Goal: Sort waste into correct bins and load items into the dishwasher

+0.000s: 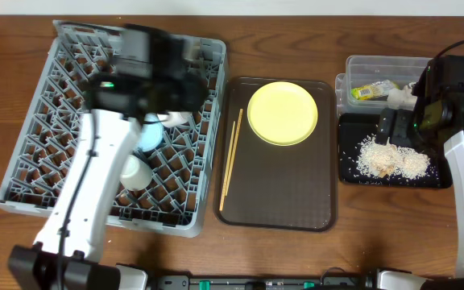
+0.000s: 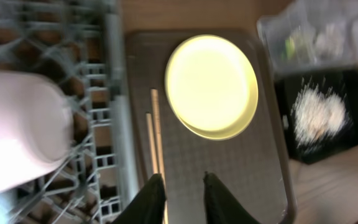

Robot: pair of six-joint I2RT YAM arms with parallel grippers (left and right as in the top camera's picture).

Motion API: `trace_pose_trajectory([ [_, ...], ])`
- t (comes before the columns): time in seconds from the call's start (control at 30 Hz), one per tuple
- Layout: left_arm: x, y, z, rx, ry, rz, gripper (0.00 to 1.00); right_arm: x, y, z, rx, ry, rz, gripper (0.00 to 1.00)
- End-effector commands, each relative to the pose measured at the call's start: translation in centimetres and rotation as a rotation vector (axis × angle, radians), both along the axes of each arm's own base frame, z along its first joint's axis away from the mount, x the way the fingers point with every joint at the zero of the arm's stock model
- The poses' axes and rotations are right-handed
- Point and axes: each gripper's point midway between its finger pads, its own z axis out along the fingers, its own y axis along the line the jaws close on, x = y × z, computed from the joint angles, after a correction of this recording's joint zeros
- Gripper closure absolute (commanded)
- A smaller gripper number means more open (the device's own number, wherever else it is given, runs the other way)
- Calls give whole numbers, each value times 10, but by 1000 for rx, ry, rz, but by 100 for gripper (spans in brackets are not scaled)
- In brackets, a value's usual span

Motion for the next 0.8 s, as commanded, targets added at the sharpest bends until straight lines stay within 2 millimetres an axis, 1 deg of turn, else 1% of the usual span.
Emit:
trace_pose_trajectory([
  [0.0, 3, -14, -32, 153, 3, -37, 78, 2, -3, 6, -11, -18, -14, 1],
  [0.1, 4, -36, -52, 172, 29, -88, 79, 2, -2, 6, -8, -19, -14, 1],
  [0.13, 5, -40, -61, 184, 40, -96, 81, 2, -1, 6, -3, -19, -12, 1],
  [0.17, 6, -43, -70, 197, 53, -100, 87, 2, 0, 6, 4, -20, -10, 1],
  [0.23, 10, -46, -89, 216, 87, -106, 93, 3, 2, 6, 17, -21, -6, 1],
  [0.3, 13, -47, -108, 232, 124, -109, 94, 2, 2, 6, 17, -20, -6, 1],
  [0.33, 13, -47, -114, 237, 133, -109, 94, 2, 2, 6, 17, -20, -6, 1],
  [0.4, 20, -41, -127, 284, 139, -87, 94, 2, 2, 5, 17, -18, -6, 1],
  [0.47, 28, -30, -134, 348, 120, -53, 94, 2, 2, 5, 17, -17, -6, 1],
  [0.57, 40, -17, -137, 428, 77, -7, 94, 1, 2, 5, 17, -16, -6, 1],
  [0.77, 51, -15, -144, 455, 51, -4, 94, 0, 3, 5, 18, -10, -6, 1],
])
